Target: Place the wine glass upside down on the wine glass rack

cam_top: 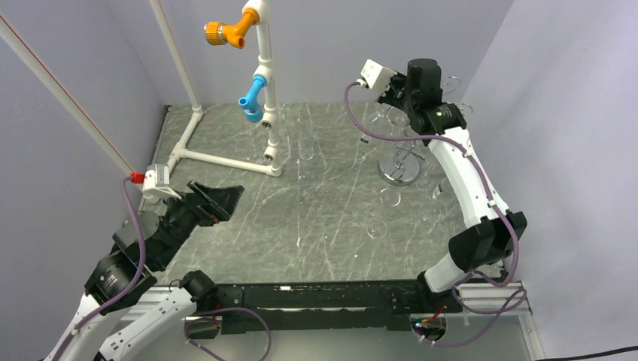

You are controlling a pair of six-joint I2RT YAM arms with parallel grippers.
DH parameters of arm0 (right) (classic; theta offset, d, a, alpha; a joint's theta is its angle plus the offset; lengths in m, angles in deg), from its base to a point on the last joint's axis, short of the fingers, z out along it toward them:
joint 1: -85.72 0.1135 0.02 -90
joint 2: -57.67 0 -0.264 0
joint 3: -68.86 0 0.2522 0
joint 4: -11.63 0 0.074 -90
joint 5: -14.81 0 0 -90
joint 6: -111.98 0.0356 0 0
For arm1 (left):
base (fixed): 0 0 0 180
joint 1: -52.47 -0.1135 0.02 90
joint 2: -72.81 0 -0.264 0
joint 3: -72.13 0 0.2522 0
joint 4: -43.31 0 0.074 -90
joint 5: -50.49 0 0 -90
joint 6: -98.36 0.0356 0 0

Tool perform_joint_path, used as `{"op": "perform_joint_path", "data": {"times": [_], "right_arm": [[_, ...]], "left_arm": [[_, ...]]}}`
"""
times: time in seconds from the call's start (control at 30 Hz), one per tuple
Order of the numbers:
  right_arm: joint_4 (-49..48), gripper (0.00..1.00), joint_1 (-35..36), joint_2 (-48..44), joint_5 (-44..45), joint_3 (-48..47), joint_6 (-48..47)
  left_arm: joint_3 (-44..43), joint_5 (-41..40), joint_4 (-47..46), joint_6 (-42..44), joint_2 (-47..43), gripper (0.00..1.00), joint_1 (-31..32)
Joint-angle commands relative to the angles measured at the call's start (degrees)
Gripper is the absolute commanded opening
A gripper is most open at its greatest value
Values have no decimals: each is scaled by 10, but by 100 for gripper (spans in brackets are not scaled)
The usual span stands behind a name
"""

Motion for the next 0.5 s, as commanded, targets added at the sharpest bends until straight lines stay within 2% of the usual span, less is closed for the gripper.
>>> {"op": "perform_joint_path", "data": {"times": [0.0,0.27,0.47], "right_arm": [[-65,0,-1,14,-5,-59,5],[-57,0,0,41,-66,-100,21],[-46,0,6,27,-113,-76,13]], "left_arm": [[-6,8,-8,9,-3,100,2],[-7,4,3,5,-6,99,2],[4,3,-3,-7,-13,99,2]]}}
